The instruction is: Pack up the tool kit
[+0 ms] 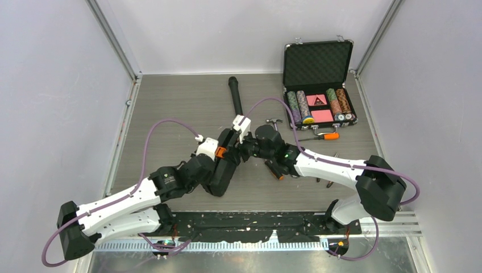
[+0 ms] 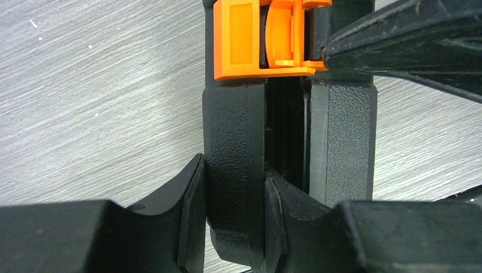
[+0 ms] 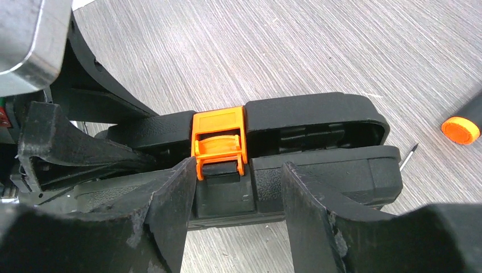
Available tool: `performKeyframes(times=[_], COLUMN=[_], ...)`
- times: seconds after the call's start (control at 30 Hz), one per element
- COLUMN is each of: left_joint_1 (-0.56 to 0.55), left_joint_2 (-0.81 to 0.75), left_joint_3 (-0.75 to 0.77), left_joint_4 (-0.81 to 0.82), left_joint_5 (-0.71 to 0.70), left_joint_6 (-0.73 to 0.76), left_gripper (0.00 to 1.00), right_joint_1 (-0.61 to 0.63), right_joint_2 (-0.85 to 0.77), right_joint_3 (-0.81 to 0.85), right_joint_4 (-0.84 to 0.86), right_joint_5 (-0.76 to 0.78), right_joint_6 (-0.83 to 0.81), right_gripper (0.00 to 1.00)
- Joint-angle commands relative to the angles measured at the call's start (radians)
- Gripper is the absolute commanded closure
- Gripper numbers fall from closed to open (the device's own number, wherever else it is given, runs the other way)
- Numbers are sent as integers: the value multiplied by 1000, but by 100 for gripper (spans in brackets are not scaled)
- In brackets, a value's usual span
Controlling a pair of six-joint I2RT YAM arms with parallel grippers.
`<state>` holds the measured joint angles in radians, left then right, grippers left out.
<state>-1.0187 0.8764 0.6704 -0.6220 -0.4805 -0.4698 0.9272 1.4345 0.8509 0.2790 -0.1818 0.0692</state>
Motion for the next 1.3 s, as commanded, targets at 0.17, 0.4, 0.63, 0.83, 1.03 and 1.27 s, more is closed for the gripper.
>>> performKeyframes(times=[0.17, 0.4, 0.63, 0.83, 1.03, 1.27], left_joint_1=[-4, -5, -6, -6, -6, -8], left_joint_2=[-50, -154, -171, -184, -219, -149], left_joint_3=[-14, -41, -35, -39, 43, 69], left_joint_4=[13, 71, 88, 83, -56, -15], left_joint_5=[9, 33, 72, 39, -166, -107], left_joint_6=[-155, -205, -206, -211, -117, -38], left_gripper=[89, 70, 68, 70, 75, 67], right_joint_1=[-4, -5, -4, -4, 2, 16], right_joint_2=[-127, -196, -127, -38, 91, 211], right_joint_3=[-62, -122, -169, -179, -124, -71], right_joint_4=[25, -27, 69, 164, 275, 390], right_joint_5=[162, 334, 273, 179, 51, -12], right_joint_6=[141, 412, 667, 754, 778, 836], right_gripper=[34, 32, 35, 37, 39, 48])
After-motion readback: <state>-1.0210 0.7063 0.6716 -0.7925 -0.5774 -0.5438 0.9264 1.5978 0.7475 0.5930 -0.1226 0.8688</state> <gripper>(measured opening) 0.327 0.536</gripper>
